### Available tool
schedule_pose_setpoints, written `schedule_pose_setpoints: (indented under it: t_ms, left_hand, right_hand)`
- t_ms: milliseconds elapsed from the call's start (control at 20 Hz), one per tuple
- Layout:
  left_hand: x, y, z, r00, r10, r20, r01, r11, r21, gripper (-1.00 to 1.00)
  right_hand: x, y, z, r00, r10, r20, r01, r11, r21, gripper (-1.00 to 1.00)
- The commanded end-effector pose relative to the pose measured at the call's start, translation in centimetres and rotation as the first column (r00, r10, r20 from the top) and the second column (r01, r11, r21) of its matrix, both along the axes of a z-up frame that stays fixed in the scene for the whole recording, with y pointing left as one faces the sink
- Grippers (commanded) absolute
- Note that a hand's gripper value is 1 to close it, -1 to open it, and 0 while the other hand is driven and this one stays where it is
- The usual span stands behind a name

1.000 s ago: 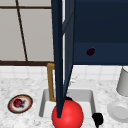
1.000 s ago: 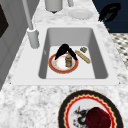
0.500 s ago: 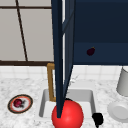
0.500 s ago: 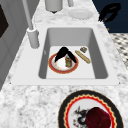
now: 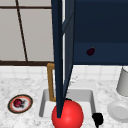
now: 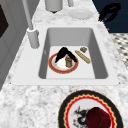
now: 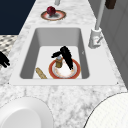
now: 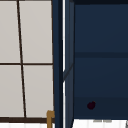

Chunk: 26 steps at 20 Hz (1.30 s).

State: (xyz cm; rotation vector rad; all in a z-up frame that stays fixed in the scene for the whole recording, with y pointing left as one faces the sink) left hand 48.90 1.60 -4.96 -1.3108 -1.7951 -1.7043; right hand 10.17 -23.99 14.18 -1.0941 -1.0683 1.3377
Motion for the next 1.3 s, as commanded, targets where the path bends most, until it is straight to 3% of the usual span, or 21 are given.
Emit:
schedule_pose_setpoints:
  t_ms: [0,100,300,450,850,900,950,1000,1150,1250]
  left_hand:
    - [-1.0,0.0,-0.1,0.9991,0.0,0.043,0.0,1.0,0.0,-1.0]
    - [-1.5,0.0,0.4,0.9976,0.0,0.07,0.001,0.9999,-0.013,-1.0]
    - [-2.5,0.4,1.3,0.9964,-0.001,0.084,0.003,0.9997,-0.026,-1.0]
    - [-3.1,0.3,1.0,0.9979,-0.006,0.064,0.007,1.0,-0.005,-1.0]
    - [-3.3,0.3,-0.2,0.9991,-0.007,0.041,0.007,0.9999,-0.007,-1.0]
    - [-2.3,1.6,-0.3,0.9995,-0.006,0.032,0.007,0.9995,-0.032,1.0]
    - [-2.1,2.5,-0.3,0.9982,-0.034,0.048,0.037,0.9975,-0.061,1.0]
    - [-2.7,2.1,-0.3,0.9974,-0.031,0.065,0.036,0.9972,-0.065,1.0]
    - [-2.8,1.7,-0.6,0.9973,-0.011,0.073,0.014,0.9991,-0.04,1.0]
    - [-2.9,1.8,-0.5,0.9987,0.006,0.05,-0.004,0.9994,-0.034,1.0]
  right_hand:
    - [0.0,0.0,0.0,1.0,0.0,0.0,0.0,1.0,0.0,0.0]
    - [0.0,0.0,0.0,1.0,0.0,0.0,0.0,1.0,0.0,0.0]
    - [0.0,0.0,0.0,1.0,0.0,0.0,0.0,1.0,0.0,0.0]
    - [0.0,0.0,0.0,1.0,0.0,0.0,0.0,1.0,0.0,0.0]
    - [0.0,0.0,0.0,1.0,0.0,0.0,0.0,1.0,0.0,0.0]
    - [0.0,0.0,0.0,1.0,0.0,0.0,0.0,1.0,0.0,0.0]
    - [0.0,0.0,0.0,1.0,0.0,0.0,0.0,1.0,0.0,0.0]
    - [0.0,0.0,0.0,1.0,0.0,0.0,0.0,1.0,0.0,0.0]
    - [0.0,0.0,0.0,1.0,0.0,0.0,0.0,1.0,0.0,0.0]
    - [0.0,0.0,0.0,1.0,0.0,0.0,0.0,1.0,0.0,0.0]
